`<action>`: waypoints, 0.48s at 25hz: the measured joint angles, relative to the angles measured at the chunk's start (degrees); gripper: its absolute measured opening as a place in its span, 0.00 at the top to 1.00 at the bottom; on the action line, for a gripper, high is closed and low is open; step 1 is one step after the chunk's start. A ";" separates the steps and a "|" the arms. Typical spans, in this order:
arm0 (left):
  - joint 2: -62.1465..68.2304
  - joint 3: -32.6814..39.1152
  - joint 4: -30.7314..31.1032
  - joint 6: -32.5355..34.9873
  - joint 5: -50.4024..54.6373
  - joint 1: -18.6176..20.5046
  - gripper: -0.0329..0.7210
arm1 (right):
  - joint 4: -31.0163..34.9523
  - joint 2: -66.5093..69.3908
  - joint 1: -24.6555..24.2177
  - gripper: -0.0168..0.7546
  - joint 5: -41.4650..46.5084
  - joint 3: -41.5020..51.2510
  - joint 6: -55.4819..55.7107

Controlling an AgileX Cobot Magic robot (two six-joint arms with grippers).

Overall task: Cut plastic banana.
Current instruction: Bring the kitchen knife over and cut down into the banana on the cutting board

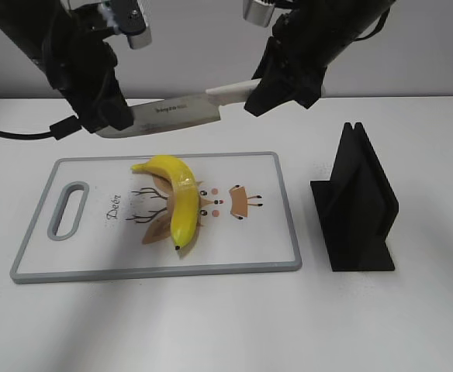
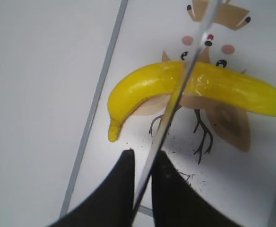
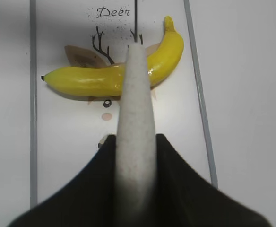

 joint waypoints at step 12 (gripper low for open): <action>3.93 0.00 0.05 1.31 1.04 -0.19 0.94 | -5.06 4.15 0.03 0.75 0.73 -0.55 4.89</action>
